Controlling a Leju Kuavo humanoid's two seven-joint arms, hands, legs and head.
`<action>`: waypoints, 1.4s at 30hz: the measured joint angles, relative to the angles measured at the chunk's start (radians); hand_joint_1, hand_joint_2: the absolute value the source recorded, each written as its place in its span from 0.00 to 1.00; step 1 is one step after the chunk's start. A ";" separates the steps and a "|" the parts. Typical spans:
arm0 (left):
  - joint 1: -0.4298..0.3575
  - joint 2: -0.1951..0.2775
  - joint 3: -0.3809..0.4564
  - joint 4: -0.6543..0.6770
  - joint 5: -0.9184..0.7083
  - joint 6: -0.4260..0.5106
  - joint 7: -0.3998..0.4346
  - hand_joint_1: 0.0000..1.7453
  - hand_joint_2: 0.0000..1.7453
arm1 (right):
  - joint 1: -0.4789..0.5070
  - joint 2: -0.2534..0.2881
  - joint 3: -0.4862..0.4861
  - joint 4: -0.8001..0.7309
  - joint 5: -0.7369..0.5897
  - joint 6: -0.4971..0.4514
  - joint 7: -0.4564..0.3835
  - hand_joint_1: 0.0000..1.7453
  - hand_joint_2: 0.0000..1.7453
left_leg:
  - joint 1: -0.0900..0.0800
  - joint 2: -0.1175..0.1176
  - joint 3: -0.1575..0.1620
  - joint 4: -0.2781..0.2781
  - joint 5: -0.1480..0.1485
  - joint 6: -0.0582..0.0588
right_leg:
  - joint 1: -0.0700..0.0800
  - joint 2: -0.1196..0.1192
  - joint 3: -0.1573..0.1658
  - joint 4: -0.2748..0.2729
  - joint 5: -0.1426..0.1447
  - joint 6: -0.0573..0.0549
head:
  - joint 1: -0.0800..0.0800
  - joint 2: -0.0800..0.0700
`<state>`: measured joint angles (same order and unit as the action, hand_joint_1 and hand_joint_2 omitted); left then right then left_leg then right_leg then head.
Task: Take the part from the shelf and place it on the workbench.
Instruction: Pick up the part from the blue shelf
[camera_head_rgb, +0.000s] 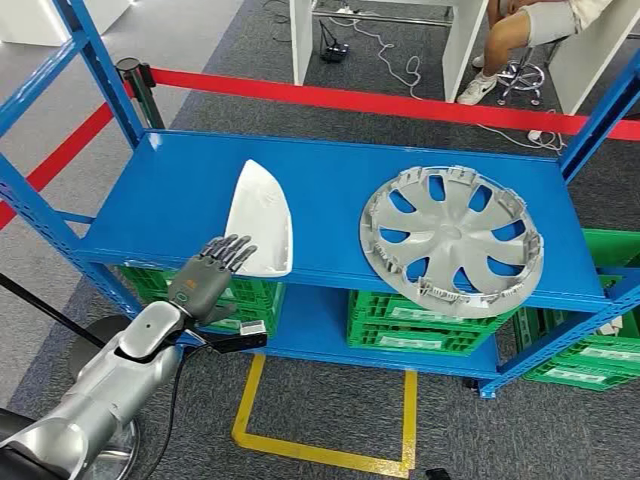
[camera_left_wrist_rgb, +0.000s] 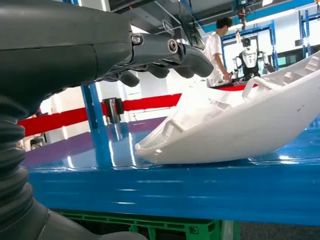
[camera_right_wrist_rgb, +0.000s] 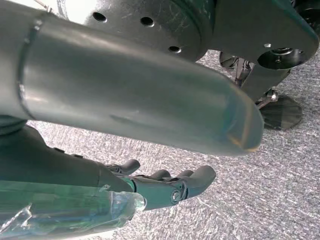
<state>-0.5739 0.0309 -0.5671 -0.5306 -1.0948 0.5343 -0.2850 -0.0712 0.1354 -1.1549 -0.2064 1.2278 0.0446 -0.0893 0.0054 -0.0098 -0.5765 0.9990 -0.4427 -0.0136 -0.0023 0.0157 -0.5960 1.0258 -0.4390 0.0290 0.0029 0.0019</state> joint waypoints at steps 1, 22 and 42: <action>0.000 0.000 0.000 0.001 0.000 0.000 0.000 0.00 1.00 | 0.000 0.000 0.000 0.000 0.000 0.000 0.000 0.00 0.00 | 0.000 0.000 0.000 0.000 0.000 0.000 | 0.000 0.000 0.000 0.000 0.000 0.000 | 0.000 0.000; 0.002 0.003 -0.003 0.027 -0.012 -0.006 -0.001 0.90 1.00 | 0.000 0.000 0.000 0.000 -0.003 0.010 0.004 0.00 0.00 | 0.000 0.000 0.000 0.000 0.000 0.000 | 0.000 0.000 0.000 0.000 0.000 0.000 | 0.000 0.000; -0.017 0.004 -0.030 0.045 -0.061 0.001 0.025 1.00 1.00 | -0.001 0.000 0.000 0.000 -0.008 0.019 0.004 0.00 0.00 | 0.000 0.000 0.001 0.000 0.000 0.001 | 0.000 0.000 0.001 0.000 0.000 0.000 | 0.000 0.000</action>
<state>-0.5906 0.0347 -0.5969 -0.4857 -1.1555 0.5353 -0.2605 -0.0717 0.1354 -1.1551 -0.2064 1.2199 0.0637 -0.0851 0.0054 -0.0100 -0.5759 0.9990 -0.4422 -0.0130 -0.0023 0.0154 -0.5951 1.0258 -0.4390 0.0290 0.0030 0.0019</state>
